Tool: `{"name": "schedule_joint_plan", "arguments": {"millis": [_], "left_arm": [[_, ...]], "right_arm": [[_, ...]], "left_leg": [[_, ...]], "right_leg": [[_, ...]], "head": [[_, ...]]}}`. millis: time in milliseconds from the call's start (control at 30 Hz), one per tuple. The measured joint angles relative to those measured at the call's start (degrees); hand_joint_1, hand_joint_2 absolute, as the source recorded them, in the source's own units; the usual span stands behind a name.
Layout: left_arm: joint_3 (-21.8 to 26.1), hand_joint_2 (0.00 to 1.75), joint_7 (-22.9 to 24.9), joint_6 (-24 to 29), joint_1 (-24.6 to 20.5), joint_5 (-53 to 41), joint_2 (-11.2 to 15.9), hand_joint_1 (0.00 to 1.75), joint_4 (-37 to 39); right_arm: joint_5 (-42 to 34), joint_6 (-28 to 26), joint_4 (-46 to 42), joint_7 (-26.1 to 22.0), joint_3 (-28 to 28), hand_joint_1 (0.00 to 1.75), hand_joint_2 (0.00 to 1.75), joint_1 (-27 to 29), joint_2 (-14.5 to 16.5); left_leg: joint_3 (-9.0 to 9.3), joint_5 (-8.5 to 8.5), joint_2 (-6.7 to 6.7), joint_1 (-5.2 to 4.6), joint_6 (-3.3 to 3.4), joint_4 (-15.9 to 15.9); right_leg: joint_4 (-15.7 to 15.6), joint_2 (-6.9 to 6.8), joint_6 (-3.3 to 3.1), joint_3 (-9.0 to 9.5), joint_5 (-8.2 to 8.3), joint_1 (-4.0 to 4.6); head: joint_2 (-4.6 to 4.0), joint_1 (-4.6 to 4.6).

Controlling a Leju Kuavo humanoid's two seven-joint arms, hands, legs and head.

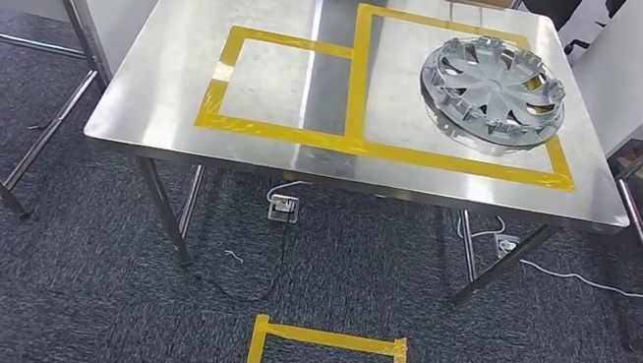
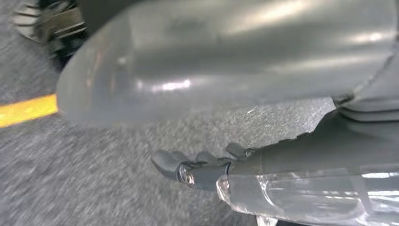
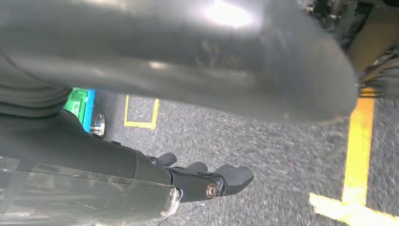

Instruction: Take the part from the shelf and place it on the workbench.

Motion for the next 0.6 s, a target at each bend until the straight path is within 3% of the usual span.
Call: {"name": "schedule_joint_plan", "arguments": {"millis": [33, 67, 100, 133, 200, 233, 300, 367, 400, 467, 533, 567, 600], "left_arm": [[0.0, 0.00, 0.0, 0.0, 0.0, 0.0, 0.0, 0.00, 0.0], [0.0, 0.00, 0.0, 0.0, 0.1, 0.0, 0.0, 0.00, 0.0], [0.0, 0.00, 0.0, 0.0, 0.1, 0.0, 0.0, 0.00, 0.0], [0.0, 0.00, 0.0, 0.0, 0.1, 0.0, 0.0, 0.00, 0.0], [0.0, 0.00, 0.0, 0.0, 0.1, 0.0, -0.1, 0.00, 0.0], [0.0, 0.00, 0.0, 0.0, 0.1, 0.0, -0.1, 0.00, 0.0], [0.0, 0.00, 0.0, 0.0, 0.0, -0.1, -0.2, 0.00, -0.1], [0.0, 0.00, 0.0, 0.0, 0.1, -0.2, -0.2, 0.00, -0.1], [0.0, 0.00, 0.0, 0.0, 0.1, -0.2, -0.2, 0.00, -0.1], [0.0, 0.00, 0.1, 0.0, 0.1, -0.2, -0.2, 0.00, -0.1], [0.0, 0.00, 0.2, 0.0, 0.1, -0.2, -0.1, 0.00, -0.1], [0.0, 0.00, 0.2, 0.0, 0.1, -0.2, -0.1, 0.00, -0.1], [0.0, 0.00, 0.2, 0.0, 0.1, -0.2, -0.1, 0.00, -0.1]], "right_arm": [[0.0, 0.0, 0.0, 0.0, 0.0, 0.00, 0.00, 0.0, 0.0], [0.0, 0.0, 0.1, 0.0, 0.0, 0.00, 0.00, -0.1, 0.1], [0.0, 0.0, 0.1, 0.0, 0.0, 0.00, 0.00, -0.1, 0.1], [0.0, 0.0, 0.1, 0.0, 0.0, 0.00, 0.00, -0.1, 0.1], [0.0, 0.0, 0.1, 0.0, 0.0, 0.00, 0.00, -0.2, 0.0], [-0.1, 0.0, 0.1, 0.0, 0.0, 0.00, 0.00, -0.3, 0.0], [-0.2, 0.0, 0.1, 0.0, 0.0, 0.00, 0.00, -0.5, -0.1], [-0.3, 0.0, 0.1, 0.0, 0.0, 0.00, 0.00, -0.6, 0.0], [-0.3, 0.0, 0.1, 0.0, 0.0, 0.00, 0.00, -0.6, 0.0], [-0.4, 0.0, 0.1, 0.0, 0.0, 0.00, 0.00, -0.6, -0.1], [-0.4, 0.0, 0.2, 0.0, 0.0, 0.00, 0.00, -0.5, 0.0], [-0.4, 0.0, 0.2, 0.0, 0.0, 0.00, 0.00, -0.5, 0.0], [-0.4, 0.0, 0.2, 0.0, 0.0, 0.00, 0.00, -0.5, 0.0]], "left_leg": [[-0.81, 0.65, -0.03, -0.15, 0.09, 0.0], [-1.61, 1.28, -0.03, -0.32, 0.12, 0.1], [-2.38, 1.87, -0.02, -0.50, 0.12, 0.1], [-3.08, 2.44, -0.02, -0.68, 0.10, 0.1], [-3.98, 3.41, 0.02, -0.95, -0.07, 0.1], [-4.27, 3.86, 0.11, -1.02, -0.28, 0.1], [-4.66, 4.76, 0.32, -0.90, -0.90, 0.1], [-5.07, 5.29, 0.42, -0.67, -1.60, 0.1], [-5.47, 4.43, 0.40, -0.65, -1.88, 0.6], [-7.04, -0.30, 0.29, -0.54, -2.36, 4.7], [-8.79, -5.27, 0.23, -0.38, -2.88, 11.7], [-9.07, -6.01, 0.22, -0.34, -3.10, 14.3], [-8.63, -5.44, 0.23, -0.32, -3.27, 15.4]], "right_leg": [[3.5, 0.04, 0.04, -0.37, -1.91, -0.01], [5.8, 0.08, -0.05, -0.17, -2.44, 0.01], [6.2, 0.11, -0.29, 0.86, -1.75, 0.06], [4.3, 0.15, -0.70, 2.88, -0.26, 0.17], [-4.1, 0.27, -1.99, 8.95, 2.06, 0.71], [-8.4, 0.34, -2.54, 11.71, 2.26, 0.97], [-13.0, 0.50, -3.11, 14.17, 1.88, 1.47], [-13.7, 0.40, -3.25, 13.77, 2.81, 1.53], [-14.0, 0.28, -3.45, 13.33, 3.51, 1.45], [-14.3, 0.00, -3.83, 11.97, 4.97, 1.20], [-13.9, -0.09, -4.01, 10.12, 6.08, 1.24], [-13.5, -0.16, -3.96, 9.13, 6.54, 1.25], [-13.0, -0.23, -3.86, 8.11, 6.91, 1.22]], "head": [[0.01, 0.11], [0.01, 0.17], [0.01, 0.25], [0.01, 0.32], [0.01, 0.42], [0.01, 0.42], [0.01, 0.41], [0.01, 0.49], [0.01, 0.48], [0.01, 0.17], [0.01, -0.17], [0.01, -0.25], [0.01, -0.28]]}}
